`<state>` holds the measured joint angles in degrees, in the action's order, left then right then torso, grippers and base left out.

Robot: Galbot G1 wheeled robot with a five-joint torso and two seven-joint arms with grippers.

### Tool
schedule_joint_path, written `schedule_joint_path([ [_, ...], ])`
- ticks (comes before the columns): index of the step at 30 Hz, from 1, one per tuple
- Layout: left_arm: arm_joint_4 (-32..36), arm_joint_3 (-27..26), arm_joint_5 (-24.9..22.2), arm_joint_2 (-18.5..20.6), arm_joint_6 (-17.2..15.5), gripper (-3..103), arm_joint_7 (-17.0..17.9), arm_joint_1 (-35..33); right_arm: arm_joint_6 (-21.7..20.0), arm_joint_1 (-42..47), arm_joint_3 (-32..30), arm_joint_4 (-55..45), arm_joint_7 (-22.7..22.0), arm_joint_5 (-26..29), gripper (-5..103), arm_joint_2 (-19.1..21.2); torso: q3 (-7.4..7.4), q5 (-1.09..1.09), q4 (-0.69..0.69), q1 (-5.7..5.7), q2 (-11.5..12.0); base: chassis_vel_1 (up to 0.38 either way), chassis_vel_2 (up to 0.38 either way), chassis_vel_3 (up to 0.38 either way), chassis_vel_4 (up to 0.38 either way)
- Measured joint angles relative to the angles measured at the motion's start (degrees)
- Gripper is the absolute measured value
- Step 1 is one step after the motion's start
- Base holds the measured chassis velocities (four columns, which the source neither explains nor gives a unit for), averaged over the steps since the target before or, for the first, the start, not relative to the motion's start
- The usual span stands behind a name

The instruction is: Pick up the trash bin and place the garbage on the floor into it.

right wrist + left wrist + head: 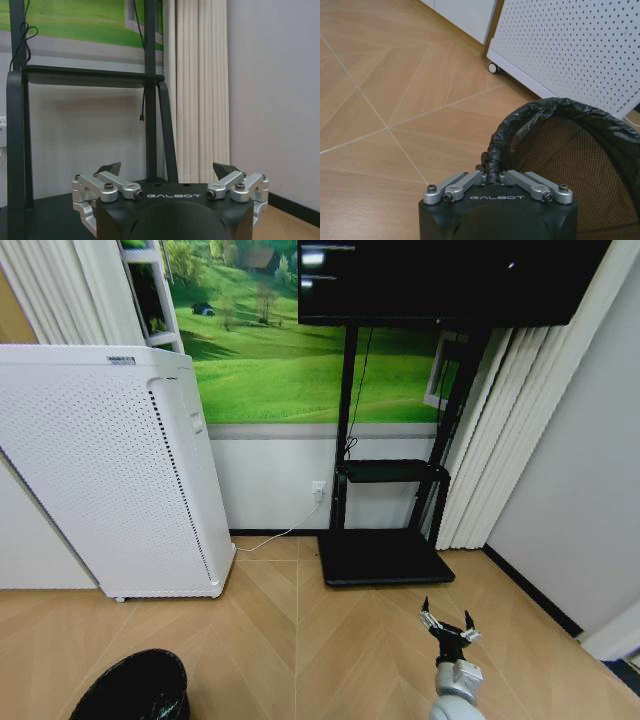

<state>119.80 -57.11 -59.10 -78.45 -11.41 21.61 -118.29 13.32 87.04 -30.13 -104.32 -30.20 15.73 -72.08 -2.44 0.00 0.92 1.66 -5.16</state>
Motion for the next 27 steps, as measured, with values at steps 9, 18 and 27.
schedule_joint_path([
  [9,1.09,1.97,0.0,-0.87,-1.42,4,2.32,-1.39,-0.12,-0.56,-0.73,0.54,-0.09,1.48,100,-0.17,0.0,0.01,0.0,0.0,0.0,0.0,0.0,0.0,0.0],
  [18,-1.67,0.28,0.08,-0.76,-0.47,4,1.59,-2.51,0.05,-0.64,-0.86,1.83,-0.05,2.77,100,-0.33,0.0,0.0,0.0,0.0,-0.01,0.0,0.0,0.0,0.0],
  [27,-4.27,-0.14,0.84,-0.18,-0.04,4,1.54,-0.45,0.22,-0.67,-0.75,1.96,-0.03,3.39,100,-0.01,0.0,0.0,0.0,0.0,0.0,0.0,0.0,0.0,0.0],
])
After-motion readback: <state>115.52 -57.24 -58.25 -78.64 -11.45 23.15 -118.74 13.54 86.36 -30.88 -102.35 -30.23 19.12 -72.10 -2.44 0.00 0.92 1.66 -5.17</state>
